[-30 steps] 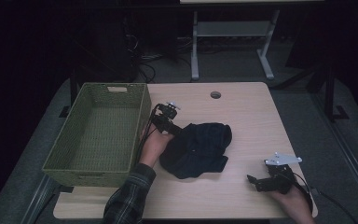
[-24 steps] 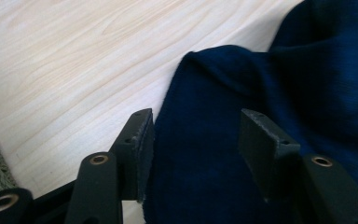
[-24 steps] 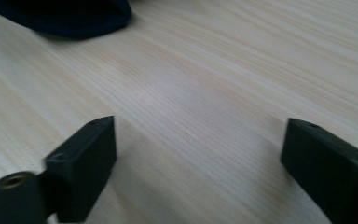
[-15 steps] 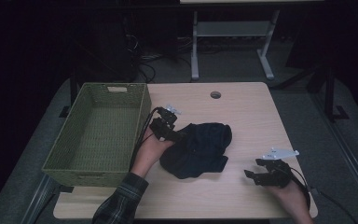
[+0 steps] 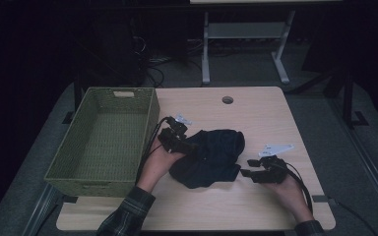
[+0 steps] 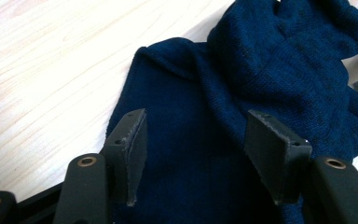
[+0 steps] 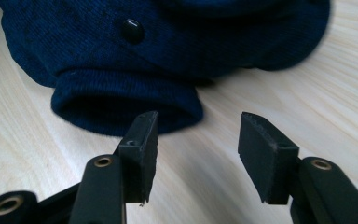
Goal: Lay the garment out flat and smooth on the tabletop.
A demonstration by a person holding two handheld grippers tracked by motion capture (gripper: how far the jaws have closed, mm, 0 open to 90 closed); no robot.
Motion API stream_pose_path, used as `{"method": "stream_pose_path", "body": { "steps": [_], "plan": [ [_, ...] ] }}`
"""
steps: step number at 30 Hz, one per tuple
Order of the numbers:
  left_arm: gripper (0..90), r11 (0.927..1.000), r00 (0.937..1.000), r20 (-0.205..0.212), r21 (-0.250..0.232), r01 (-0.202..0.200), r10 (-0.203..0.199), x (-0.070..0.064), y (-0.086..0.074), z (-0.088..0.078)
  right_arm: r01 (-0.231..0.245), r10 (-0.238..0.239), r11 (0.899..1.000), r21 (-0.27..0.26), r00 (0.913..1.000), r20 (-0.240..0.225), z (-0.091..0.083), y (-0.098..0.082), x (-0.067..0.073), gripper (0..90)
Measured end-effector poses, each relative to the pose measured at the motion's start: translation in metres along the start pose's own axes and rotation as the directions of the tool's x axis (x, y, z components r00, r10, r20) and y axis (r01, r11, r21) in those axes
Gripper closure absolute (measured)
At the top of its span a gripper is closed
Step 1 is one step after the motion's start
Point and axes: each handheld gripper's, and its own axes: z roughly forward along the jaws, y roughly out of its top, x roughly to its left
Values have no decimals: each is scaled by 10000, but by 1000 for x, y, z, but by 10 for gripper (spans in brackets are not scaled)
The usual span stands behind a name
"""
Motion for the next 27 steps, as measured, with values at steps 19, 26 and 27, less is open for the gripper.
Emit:
{"method": "stream_pose_path", "body": {
  "steps": [19,26,27],
  "plan": [
    [393,9996,9981,574,-123,-236,242,-7,0,2,527,-523,9984,212,9984,-199,20,14,3,865],
    [393,9994,9964,776,-74,-349,354,-10,0,10,690,-692,9974,188,9975,115,14,15,3,872],
    [393,9991,9960,780,18,-428,425,-10,0,10,637,-639,9979,79,9974,327,8,15,0,872]
  ]
}}
